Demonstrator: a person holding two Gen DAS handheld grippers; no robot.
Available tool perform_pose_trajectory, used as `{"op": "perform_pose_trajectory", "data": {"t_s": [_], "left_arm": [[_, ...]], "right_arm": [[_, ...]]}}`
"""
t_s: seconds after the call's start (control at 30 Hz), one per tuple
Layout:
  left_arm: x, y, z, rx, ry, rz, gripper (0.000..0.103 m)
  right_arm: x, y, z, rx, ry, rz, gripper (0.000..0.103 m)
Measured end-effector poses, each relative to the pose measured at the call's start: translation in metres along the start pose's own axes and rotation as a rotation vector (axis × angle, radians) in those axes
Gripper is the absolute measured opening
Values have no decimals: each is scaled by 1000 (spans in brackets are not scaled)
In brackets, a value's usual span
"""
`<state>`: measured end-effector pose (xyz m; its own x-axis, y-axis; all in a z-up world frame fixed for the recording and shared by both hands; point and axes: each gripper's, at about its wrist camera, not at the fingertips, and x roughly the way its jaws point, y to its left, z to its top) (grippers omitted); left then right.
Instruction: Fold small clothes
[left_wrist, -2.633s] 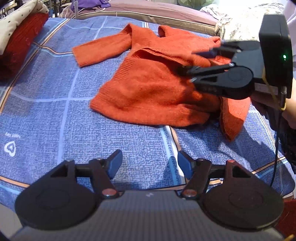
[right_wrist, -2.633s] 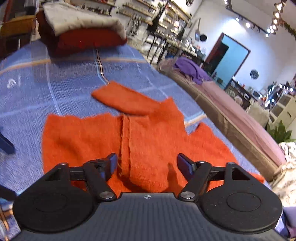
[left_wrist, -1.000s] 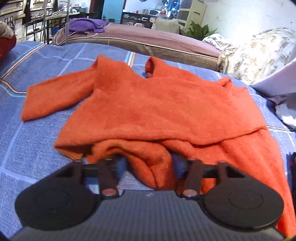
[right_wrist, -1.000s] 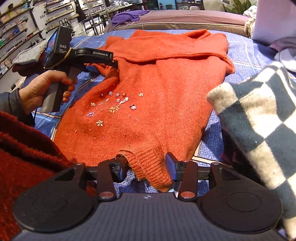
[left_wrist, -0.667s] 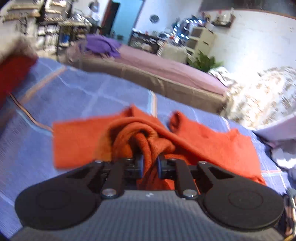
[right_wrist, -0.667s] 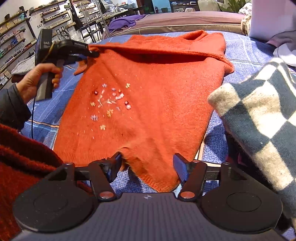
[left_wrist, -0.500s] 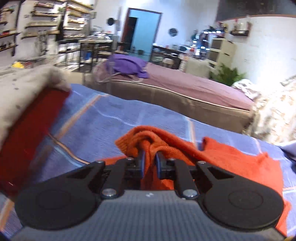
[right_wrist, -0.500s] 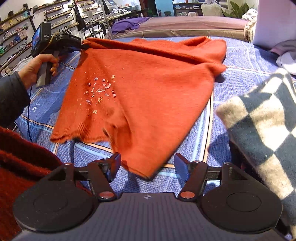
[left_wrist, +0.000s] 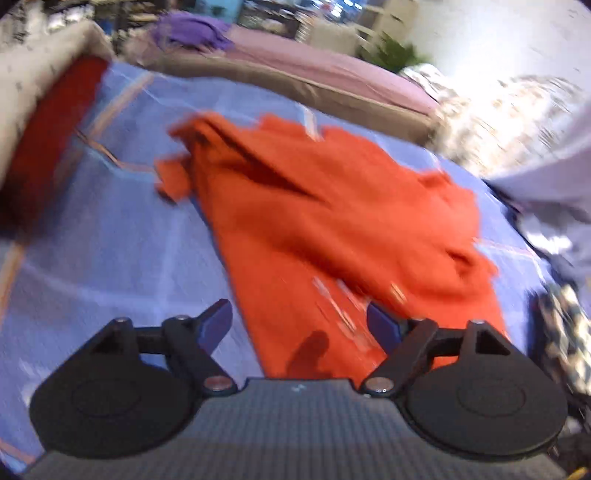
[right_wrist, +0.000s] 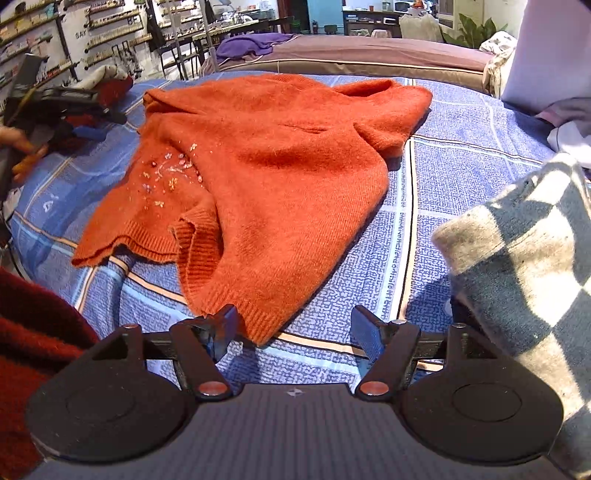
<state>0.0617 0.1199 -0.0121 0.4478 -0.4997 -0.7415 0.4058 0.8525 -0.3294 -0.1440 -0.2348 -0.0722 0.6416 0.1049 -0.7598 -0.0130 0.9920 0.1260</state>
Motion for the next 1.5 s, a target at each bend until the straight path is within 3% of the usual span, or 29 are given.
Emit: {"op": "perform_pose_trajectory", "data": {"t_s": [0.07, 0.2, 0.27, 0.3, 0.33, 0.4, 0.47, 0.57, 0.67, 0.77, 0.87, 1.0, 1.1, 1.2, 1.3, 1.37, 1.4, 1.43, 1.47, 1.5], "left_arm": [[-12, -14, -31, -14, 29, -46, 100], [-10, -23, -77, -78, 76, -108, 99], [0, -25, -94, -118, 117, -105, 78], [7, -28, -98, -125, 136, -94, 74], [10, -31, -101, -103, 114, -72, 73], [11, -40, -106, -62, 78, -18, 57], [13, -38, -105, -84, 62, 4, 14], [14, -27, -96, -162, 68, -39, 7], [3, -26, -86, -128, 33, -12, 6], [-14, -13, -76, -156, -17, 42, 6], [-31, 8, -68, -167, -65, 144, 6], [-52, 40, -65, -225, -94, 204, 3], [-62, 55, -66, -212, -110, 326, 0], [-66, 69, -69, -289, -87, 258, 2], [-61, 56, -71, -229, -65, 265, 11], [-55, 43, -74, -187, -44, 252, 24], [-53, 36, -76, -172, -34, 232, 27], [-48, 30, -77, -161, -24, 212, 36], [-44, 25, -78, -152, -15, 201, 47], [-39, 21, -79, -148, -11, 199, 51]], "right_arm": [[2, -1, -2, 2, 12, 2, 103], [8, -3, -2, 39, 33, 13, 103], [9, -2, -1, 43, 33, 23, 103], [9, 0, -2, 38, 35, 24, 103], [10, 2, -2, 33, 37, 23, 103], [9, 3, -3, 29, 37, 22, 103], [7, 2, -4, 37, 30, 15, 103], [7, -2, -5, 53, 34, 7, 103], [5, -4, -5, 52, 31, -5, 103], [5, -5, -6, 46, 31, -6, 103], [11, -1, -7, 10, 64, 7, 103], [18, 11, -9, -81, 84, 18, 103], [26, 17, -7, -130, 88, 14, 103], [33, 22, -5, -170, 66, 12, 103], [40, 26, 0, -183, -1, 0, 103], [44, 25, 7, -133, -36, -32, 103], [45, 24, 10, -112, -39, -19, 90], [44, 23, 12, -100, -51, -4, 65], [41, 24, 13, -107, -72, -5, 50], [36, 27, 13, -140, -89, -24, 34]]}}
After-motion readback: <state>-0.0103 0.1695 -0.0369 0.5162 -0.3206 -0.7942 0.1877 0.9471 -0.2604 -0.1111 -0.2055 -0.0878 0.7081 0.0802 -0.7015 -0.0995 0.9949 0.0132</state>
